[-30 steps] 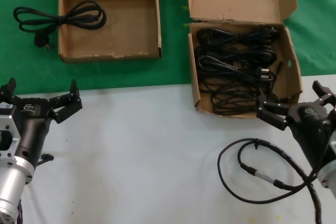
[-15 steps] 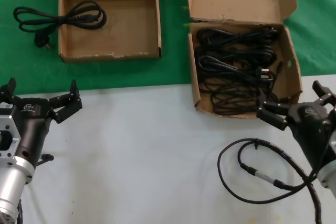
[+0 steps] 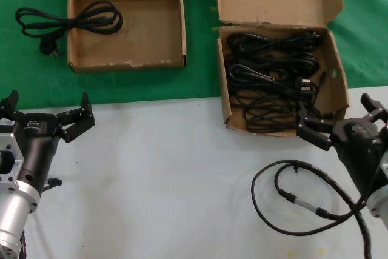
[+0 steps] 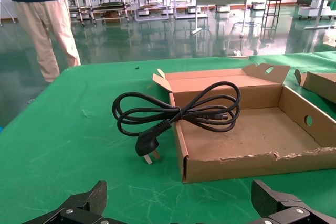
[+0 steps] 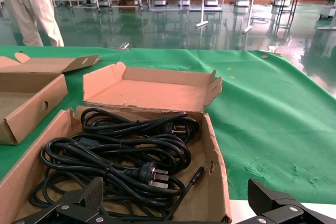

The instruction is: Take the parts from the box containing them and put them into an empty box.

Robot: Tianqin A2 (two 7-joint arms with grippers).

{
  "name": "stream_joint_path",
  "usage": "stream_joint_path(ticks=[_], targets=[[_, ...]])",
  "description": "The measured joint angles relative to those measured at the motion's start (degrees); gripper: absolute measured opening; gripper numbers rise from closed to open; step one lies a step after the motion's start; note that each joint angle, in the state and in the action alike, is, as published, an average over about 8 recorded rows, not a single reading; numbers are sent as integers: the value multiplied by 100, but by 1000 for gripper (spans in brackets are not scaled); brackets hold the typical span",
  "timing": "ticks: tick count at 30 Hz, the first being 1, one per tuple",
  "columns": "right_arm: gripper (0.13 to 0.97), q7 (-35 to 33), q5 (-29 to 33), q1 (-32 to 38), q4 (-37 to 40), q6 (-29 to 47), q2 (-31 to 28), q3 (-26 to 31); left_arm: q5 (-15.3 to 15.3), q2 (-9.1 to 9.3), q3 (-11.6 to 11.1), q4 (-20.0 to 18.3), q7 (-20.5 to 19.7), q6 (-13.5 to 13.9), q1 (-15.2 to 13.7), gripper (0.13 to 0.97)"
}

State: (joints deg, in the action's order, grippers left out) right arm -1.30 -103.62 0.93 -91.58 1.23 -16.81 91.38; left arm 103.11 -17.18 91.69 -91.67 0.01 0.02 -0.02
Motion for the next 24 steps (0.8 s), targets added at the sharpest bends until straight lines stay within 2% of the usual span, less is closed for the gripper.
stream_joint_path(ticks=[24], targets=[[966,0,0,0,0,0,0,0,0,0,0,0,0,0,0,966]])
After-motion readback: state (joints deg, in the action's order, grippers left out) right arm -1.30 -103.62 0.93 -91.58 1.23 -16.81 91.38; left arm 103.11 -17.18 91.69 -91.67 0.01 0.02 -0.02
